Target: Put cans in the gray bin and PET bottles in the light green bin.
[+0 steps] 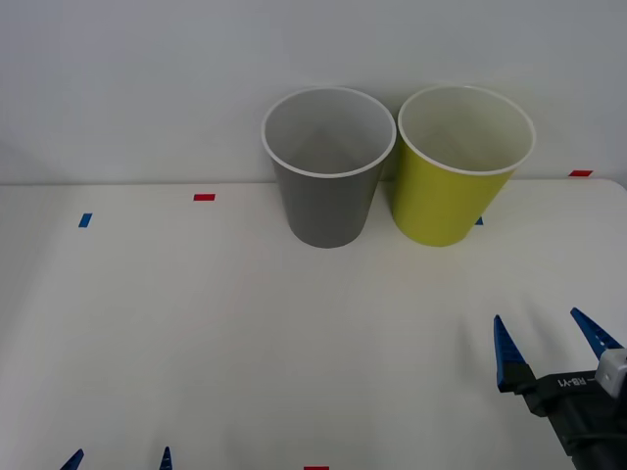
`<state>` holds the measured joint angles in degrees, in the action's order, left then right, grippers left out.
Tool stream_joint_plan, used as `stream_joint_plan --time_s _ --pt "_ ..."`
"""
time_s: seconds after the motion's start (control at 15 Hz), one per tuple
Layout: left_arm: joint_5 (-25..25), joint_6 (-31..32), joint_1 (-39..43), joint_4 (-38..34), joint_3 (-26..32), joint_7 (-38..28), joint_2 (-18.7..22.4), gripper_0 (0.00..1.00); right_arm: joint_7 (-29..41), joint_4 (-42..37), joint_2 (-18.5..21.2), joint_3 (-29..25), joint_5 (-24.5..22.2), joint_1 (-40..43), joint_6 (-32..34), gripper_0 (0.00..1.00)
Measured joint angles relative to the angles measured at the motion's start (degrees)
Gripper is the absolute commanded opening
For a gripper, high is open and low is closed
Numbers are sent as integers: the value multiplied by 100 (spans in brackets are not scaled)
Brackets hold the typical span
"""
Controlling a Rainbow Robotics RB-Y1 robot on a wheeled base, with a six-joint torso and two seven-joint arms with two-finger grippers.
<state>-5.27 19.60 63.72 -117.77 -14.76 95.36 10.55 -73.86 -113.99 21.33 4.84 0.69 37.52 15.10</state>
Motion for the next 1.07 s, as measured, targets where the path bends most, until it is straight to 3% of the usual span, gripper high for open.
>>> stream_joint_plan --time_s 0.73,1.07 --pt "0 0 0 0 0 0 0 100 -362 210 256 183 19 1574 1331 100" --pt "0 0 0 0 0 0 0 100 -335 210 251 294 248 2037 1378 100"
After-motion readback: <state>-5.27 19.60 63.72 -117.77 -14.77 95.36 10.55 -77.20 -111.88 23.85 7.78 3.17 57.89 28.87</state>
